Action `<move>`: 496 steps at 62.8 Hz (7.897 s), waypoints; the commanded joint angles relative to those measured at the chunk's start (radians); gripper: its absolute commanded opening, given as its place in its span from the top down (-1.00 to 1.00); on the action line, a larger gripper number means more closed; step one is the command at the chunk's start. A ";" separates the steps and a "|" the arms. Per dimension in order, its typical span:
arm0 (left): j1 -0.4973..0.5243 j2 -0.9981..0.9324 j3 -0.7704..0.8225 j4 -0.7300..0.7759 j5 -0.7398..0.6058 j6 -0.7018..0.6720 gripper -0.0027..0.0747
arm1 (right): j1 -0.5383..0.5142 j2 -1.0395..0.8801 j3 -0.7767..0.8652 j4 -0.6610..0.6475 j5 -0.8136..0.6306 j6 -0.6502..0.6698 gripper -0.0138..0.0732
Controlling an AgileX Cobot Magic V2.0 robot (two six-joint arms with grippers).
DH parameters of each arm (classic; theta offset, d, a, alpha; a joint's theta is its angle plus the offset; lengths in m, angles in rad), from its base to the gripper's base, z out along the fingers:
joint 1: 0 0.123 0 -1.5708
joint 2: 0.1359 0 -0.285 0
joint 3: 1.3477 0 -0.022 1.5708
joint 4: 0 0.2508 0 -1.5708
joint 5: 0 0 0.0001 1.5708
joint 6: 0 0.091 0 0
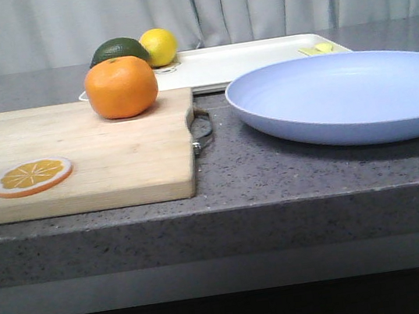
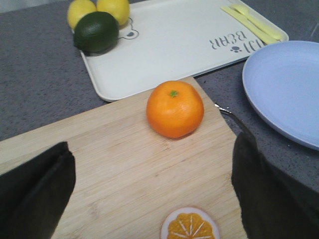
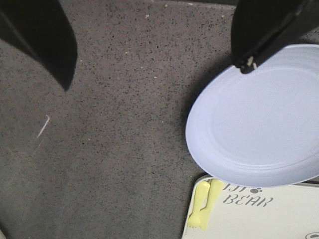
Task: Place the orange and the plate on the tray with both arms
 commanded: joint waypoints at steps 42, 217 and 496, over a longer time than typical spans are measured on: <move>-0.075 0.617 -0.468 0.047 0.015 0.004 -0.67 | -0.003 0.011 -0.033 0.000 -0.063 0.000 -0.77; -0.439 1.006 -0.977 0.020 0.116 0.002 -0.55 | -0.003 0.011 -0.033 0.000 -0.057 0.000 -0.77; -0.362 -0.297 0.025 0.391 0.220 -0.459 -0.70 | -0.224 1.006 -0.375 0.813 0.251 -0.363 0.82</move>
